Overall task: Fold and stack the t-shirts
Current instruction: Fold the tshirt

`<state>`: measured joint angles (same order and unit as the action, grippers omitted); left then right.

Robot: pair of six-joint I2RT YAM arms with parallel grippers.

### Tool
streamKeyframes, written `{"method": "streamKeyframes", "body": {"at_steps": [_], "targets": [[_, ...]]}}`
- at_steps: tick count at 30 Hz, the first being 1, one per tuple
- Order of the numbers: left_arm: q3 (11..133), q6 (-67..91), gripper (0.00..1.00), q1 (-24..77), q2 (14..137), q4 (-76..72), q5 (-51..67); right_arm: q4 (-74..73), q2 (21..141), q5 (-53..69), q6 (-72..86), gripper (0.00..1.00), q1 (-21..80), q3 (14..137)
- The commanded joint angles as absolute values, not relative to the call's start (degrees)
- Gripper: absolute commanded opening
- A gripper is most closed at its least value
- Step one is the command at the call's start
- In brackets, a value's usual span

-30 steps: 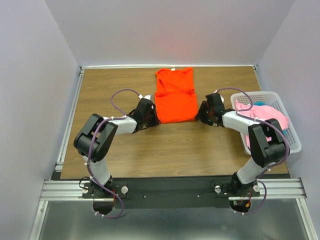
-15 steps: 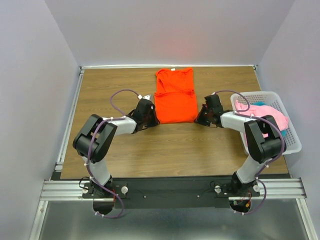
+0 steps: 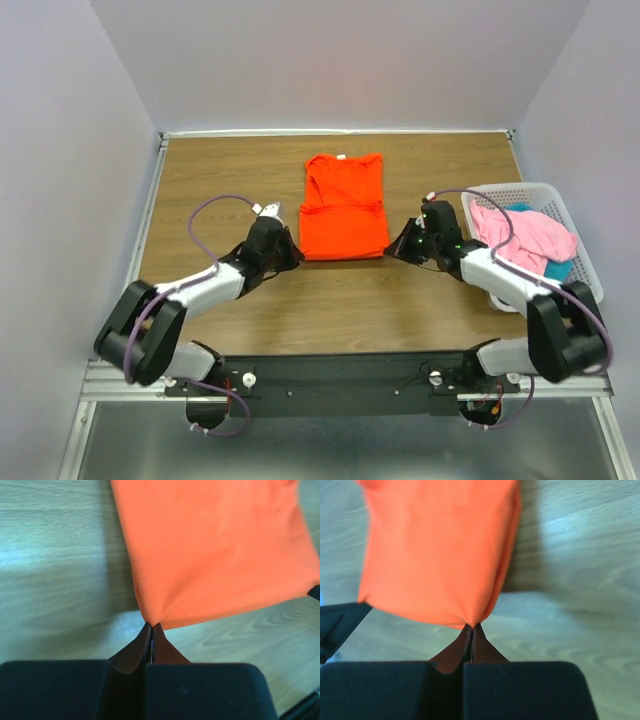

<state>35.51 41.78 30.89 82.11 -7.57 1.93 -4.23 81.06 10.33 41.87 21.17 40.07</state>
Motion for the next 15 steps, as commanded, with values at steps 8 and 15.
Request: {"method": "streamKeyframes", "body": {"at_steps": [8, 15], "targets": [[30.0, 41.7, 0.00, 31.6, 53.2, 1.5, -2.3, -15.9, 60.4, 18.5, 43.1, 0.01, 23.3, 37.9], [28.8, 43.2, 0.00, 32.3, 41.3, 2.9, -0.3, -20.3, 50.9, 20.4, 43.5, 0.01, 24.1, 40.2]]}}
